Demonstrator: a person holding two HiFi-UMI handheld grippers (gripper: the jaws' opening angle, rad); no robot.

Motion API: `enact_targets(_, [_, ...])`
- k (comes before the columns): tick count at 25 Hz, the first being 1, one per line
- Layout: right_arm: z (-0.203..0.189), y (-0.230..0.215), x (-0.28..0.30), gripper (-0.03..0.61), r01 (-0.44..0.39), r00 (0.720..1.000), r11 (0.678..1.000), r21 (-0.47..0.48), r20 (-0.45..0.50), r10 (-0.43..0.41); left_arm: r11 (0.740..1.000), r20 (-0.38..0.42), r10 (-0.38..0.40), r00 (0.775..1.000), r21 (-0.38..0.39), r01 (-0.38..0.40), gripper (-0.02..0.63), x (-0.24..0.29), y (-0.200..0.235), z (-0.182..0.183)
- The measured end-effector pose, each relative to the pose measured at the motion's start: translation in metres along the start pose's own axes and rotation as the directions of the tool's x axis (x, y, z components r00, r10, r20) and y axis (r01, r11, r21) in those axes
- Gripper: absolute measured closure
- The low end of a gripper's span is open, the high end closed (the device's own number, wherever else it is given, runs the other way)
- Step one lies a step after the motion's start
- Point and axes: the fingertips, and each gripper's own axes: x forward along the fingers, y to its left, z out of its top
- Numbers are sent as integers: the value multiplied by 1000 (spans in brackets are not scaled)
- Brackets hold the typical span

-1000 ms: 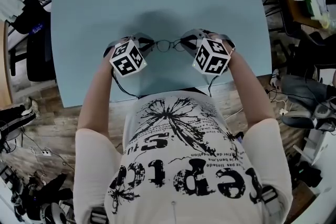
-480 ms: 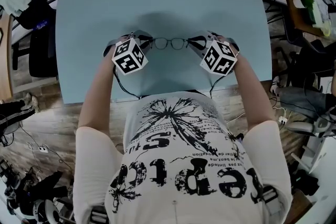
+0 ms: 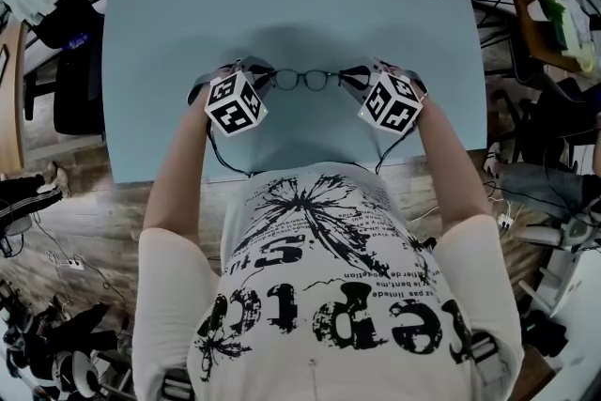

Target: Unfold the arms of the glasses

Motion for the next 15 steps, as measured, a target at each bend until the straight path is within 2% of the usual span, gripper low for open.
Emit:
enact_targets(10, [11,0,3,548,24,1000,1000,7,16,-24,999,9,48,999,-2,-48,580,1,-3,1])
enact_targets(11, [12,1,3,544,28,999,1000,7,15,-28,999,8,52,999,-3,-52,563,1,-3,0])
enact_targets(13, [15,2,2,492,30,999,999,21,23,-31,997,14,73,997,-16,-73,466,1,-1,-2])
enact_targets(15, [18,1,3,406,35,999,998,54,40,-37,994,39,106,994,-33,-105,429,0,1,-2])
